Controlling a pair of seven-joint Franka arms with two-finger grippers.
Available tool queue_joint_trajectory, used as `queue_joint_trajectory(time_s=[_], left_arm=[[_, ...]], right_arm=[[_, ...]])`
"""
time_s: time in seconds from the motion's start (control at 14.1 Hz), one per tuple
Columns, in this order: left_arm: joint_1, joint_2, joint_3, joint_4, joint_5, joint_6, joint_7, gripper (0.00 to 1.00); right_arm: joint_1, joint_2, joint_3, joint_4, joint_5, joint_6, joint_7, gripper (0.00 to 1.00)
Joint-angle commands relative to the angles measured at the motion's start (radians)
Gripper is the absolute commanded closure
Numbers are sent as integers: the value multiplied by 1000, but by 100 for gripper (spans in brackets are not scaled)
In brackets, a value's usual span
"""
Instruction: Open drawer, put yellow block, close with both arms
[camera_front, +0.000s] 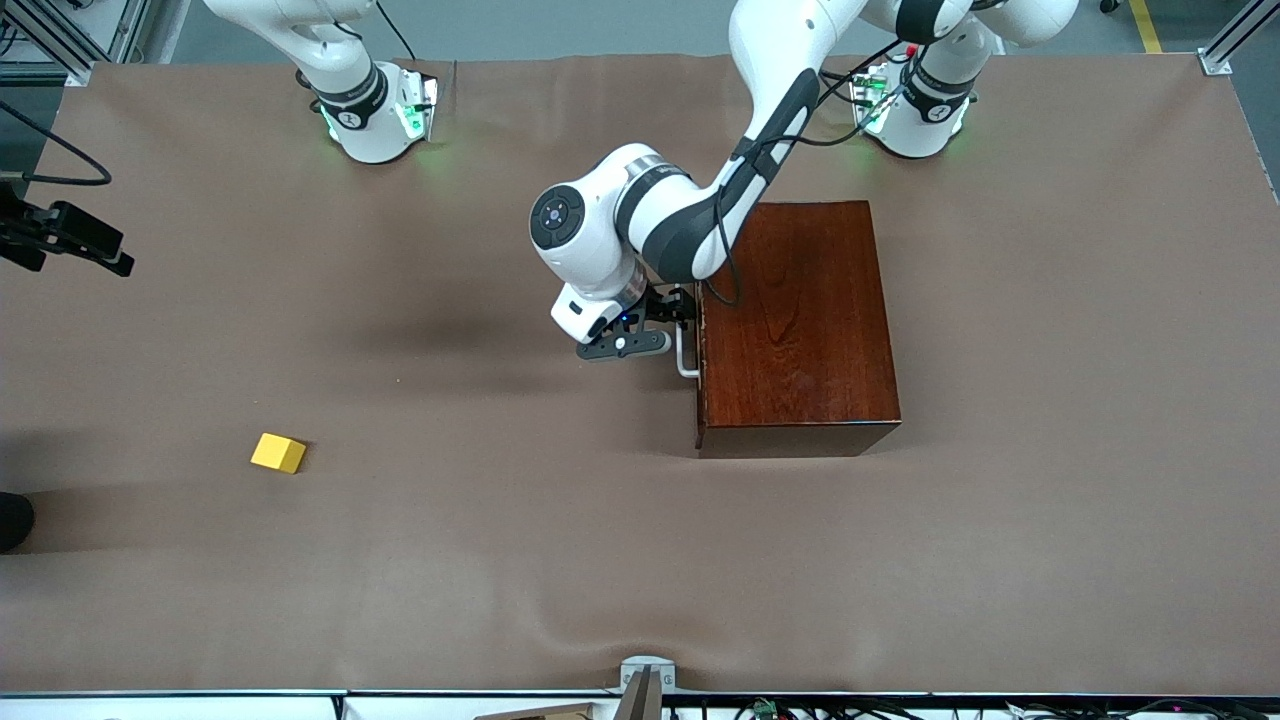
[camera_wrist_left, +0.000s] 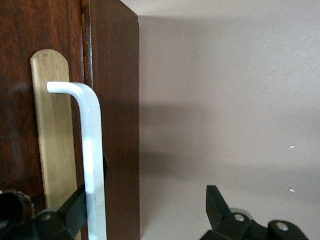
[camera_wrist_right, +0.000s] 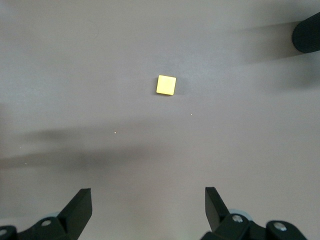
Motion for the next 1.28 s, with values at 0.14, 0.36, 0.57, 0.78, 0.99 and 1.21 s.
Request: queue_joint_trajectory(time_s=[0.14,0.36,0.57,0.78,0.99,1.21], left_arm=[[-4,15,-1,23,-37,53,-54,0],[-4,15,-2,23,-95,105,-106,0],[-4,15,-7,23,-100,119,-162,0],[-4,17,-14,23,-100,135,-205,0],[-4,20,-22,21,-99,190,-202,0],[-4,28,-24,21,-97,233,-151,0]], right_arm=[[-14,-3,10,10,3,-11,2,0],[-14,-3,10,10,3,-11,2,0],[-14,-3,10,10,3,-11,2,0],[-14,-3,10,10,3,-11,2,0],[-14,-3,10,10,3,-11,2,0],[-16,-3,10,10,3,-11,2,0]])
